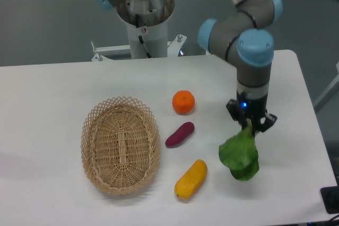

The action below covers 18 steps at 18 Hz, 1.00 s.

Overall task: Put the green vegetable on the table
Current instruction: 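Lower the held green bok choy onto the table beside the yellow fruit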

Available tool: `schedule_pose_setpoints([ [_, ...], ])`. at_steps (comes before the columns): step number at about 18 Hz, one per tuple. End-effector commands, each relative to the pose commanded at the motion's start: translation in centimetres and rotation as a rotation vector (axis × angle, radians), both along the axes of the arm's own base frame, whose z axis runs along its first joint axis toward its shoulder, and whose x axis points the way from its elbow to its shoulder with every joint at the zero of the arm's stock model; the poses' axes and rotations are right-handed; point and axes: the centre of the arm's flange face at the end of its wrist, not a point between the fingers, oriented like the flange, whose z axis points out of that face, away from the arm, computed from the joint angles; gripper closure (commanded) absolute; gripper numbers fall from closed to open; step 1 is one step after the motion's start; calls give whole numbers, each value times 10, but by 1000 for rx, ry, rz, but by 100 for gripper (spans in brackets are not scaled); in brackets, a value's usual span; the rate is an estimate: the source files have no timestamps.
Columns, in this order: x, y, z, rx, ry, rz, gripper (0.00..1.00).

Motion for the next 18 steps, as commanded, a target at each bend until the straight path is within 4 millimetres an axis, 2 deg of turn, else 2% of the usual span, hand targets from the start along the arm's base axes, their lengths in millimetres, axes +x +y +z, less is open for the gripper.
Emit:
schedule_pose_setpoints([
  [2, 1, 2, -24, -16, -31, -2, 63],
  [3, 4, 4, -29, -20, -40, -6, 63],
  [12, 10, 5, -35, -27, -52, -12, 60],
  [14, 10, 5, -34, -26, -51, -12, 35],
  [15, 9, 4, -33, -25, -49, -11, 7],
  [16, 9, 4, -32, -26, -47, -10, 0],
  [18, 10, 4, -26, -18, -44, 4, 0],
])
